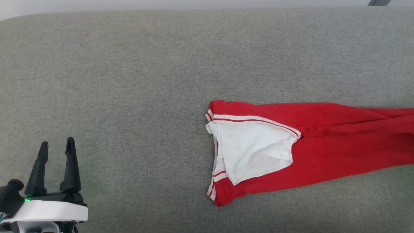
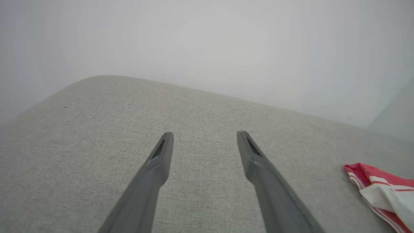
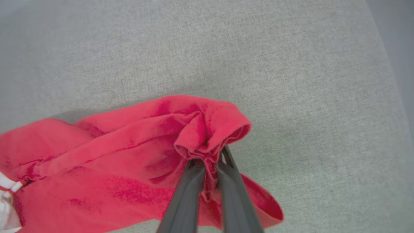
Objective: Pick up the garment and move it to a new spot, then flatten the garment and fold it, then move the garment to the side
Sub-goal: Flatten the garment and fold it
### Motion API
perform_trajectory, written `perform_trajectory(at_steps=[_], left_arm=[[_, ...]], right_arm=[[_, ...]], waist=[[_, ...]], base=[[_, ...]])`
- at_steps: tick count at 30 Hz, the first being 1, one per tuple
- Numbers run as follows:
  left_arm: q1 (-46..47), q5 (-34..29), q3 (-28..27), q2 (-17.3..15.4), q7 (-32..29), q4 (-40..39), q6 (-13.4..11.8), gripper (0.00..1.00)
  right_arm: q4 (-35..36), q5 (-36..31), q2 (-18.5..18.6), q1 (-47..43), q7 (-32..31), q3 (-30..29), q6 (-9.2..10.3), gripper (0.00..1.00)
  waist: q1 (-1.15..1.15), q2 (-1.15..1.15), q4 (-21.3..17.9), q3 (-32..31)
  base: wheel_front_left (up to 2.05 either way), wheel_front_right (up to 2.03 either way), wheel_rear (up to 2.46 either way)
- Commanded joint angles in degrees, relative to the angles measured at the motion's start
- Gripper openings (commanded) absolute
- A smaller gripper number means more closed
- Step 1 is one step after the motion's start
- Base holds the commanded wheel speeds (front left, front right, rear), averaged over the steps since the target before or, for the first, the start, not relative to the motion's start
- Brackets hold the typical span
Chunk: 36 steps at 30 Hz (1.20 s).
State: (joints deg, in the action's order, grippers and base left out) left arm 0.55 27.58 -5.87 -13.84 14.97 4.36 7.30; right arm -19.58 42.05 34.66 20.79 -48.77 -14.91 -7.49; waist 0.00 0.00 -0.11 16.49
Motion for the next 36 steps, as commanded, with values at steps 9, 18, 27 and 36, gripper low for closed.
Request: perform_trajectory(at_steps=[9, 18, 27, 36], left_arm=[[-0.5, 0.1, 0.5, 0.1, 0.3, -0.9, 0.2, 1.00], [-0.5, 0.3, 1.4, 0.4, 0.3, -1.0, 0.2, 1.00], [0.9, 0.7, 3.5, 1.3, 0.3, -0.5, 0.2, 1.00], [1.8, 1.3, 4.7, 2.1, 0.3, 0.0, 0.2, 1.00]], right_arm=[[12.8, 8.9, -5.6, -2.6, -4.8, 2.0, 0.00, 0.00], [26.9, 11.7, -12.1, -5.6, -8.9, 10.8, 0.00, 0.00], [25.8, 10.7, -16.7, -1.5, -7.8, 22.2, 0.00, 0.00], [19.7, 9.9, -17.3, 2.3, -4.8, 31.1, 0.00, 0.00]], waist=[[0.00, 0.00, -1.3, -1.0], [0.00, 0.00, 0.7, -2.2], [0.00, 0.00, 5.1, -2.8], [0.00, 0.00, 8.6, -2.9]], base=[[0.00, 0.00, 0.00], [0.00, 0.00, 0.00], [0.00, 0.00, 0.00], [0.00, 0.00, 0.00]])
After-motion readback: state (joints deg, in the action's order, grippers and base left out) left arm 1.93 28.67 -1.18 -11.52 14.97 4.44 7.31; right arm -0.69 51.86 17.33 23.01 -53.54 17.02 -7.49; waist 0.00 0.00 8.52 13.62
